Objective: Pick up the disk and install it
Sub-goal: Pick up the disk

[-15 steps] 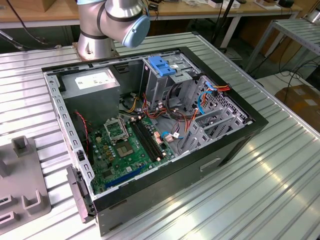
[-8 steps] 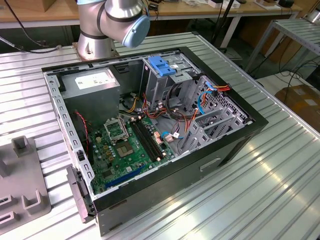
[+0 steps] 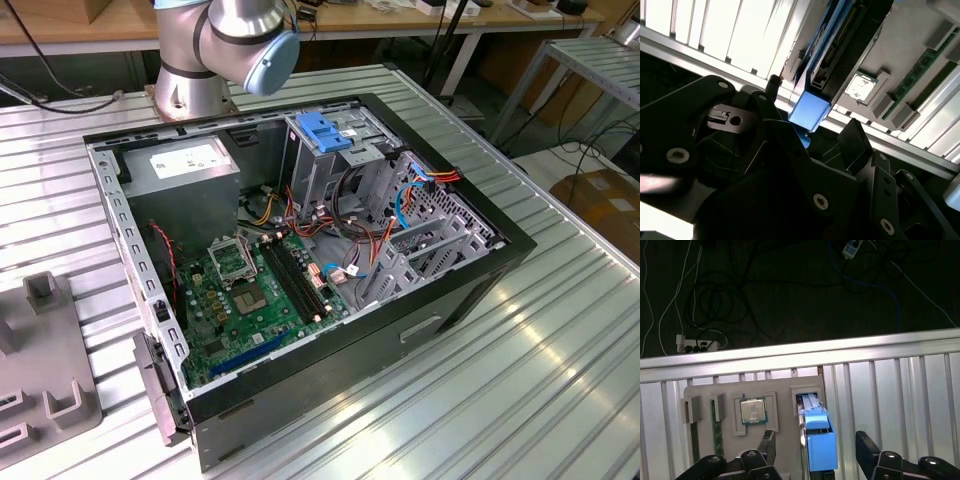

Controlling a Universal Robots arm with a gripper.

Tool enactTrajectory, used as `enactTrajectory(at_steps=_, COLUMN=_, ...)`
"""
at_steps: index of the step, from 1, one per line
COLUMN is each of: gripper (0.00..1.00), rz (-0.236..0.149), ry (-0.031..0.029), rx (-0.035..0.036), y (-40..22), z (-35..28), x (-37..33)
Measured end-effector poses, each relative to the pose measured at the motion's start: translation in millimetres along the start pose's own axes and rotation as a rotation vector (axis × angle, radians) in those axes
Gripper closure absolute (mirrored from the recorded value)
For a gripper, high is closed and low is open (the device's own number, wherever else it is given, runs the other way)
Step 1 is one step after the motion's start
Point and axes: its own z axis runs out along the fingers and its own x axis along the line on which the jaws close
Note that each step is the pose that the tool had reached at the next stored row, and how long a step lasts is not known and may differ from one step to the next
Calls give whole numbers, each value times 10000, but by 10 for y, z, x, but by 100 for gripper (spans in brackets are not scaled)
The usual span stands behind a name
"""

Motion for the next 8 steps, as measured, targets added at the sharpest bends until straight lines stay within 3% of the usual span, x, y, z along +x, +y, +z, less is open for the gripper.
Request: enactTrajectory(at_steps=8, gripper=26, rz=1, ry=1, rx=0, y=5, z=209, x=-1)
